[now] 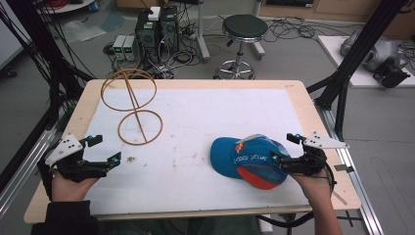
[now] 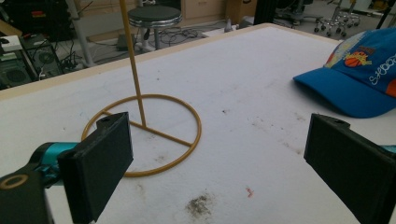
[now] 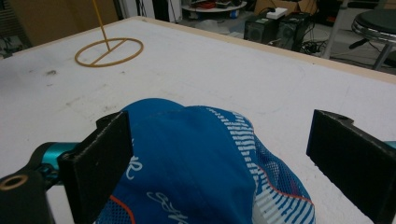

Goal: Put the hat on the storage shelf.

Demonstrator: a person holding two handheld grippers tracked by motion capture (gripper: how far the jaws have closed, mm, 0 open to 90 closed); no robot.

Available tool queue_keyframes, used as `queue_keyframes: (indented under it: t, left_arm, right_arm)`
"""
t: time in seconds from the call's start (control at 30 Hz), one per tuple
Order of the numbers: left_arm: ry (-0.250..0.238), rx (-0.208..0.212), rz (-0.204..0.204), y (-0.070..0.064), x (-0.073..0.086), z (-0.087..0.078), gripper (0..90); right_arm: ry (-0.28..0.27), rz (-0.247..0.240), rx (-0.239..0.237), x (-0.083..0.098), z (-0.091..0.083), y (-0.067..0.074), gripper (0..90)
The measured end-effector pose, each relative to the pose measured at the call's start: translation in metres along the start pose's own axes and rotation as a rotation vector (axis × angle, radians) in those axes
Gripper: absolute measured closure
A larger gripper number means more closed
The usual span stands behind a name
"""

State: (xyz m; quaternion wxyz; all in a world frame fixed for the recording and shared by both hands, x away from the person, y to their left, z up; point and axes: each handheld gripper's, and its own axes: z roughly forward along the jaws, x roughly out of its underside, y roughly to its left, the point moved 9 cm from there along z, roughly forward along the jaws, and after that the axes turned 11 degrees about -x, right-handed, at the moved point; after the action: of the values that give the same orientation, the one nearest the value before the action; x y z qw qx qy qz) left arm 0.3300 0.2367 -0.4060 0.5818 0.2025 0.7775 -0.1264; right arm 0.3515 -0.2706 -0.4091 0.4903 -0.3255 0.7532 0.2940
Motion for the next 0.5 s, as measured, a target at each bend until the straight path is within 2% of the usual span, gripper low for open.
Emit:
queue_keyframes:
  t: [0.2, 0.3, 0.4, 0.43, 0.47, 0.5]
  left_arm:
    - [0.005, 0.003, 0.006, -0.003, 0.001, 0.003, 8.3]
    - [0.008, 0.004, 0.004, -0.004, 0.002, 0.004, 8.3]
    - [0.012, 0.002, 0.005, -0.004, 0.003, 0.004, 8.3]
    - [0.012, 0.002, 0.007, -0.003, 0.003, 0.004, 8.3]
    - [0.013, 0.001, 0.007, -0.003, 0.003, 0.004, 8.3]
    - [0.014, -0.001, 0.007, -0.003, 0.003, 0.004, 8.3]
  right_arm:
    - [0.025, -0.009, -0.012, 0.013, -0.006, 0.003, 6.5]
    - [0.040, -0.004, -0.048, 0.021, -0.008, 0.004, 20.3]
    - [0.030, -0.014, -0.067, 0.022, -0.005, 0.003, 30.9]
    - [0.032, -0.013, -0.088, 0.024, -0.003, 0.006, 35.2]
    - [0.039, -0.020, -0.093, 0.025, -0.002, 0.006, 40.1]
    - [0.054, -0.030, -0.098, 0.027, 0.000, 0.007, 49.8]
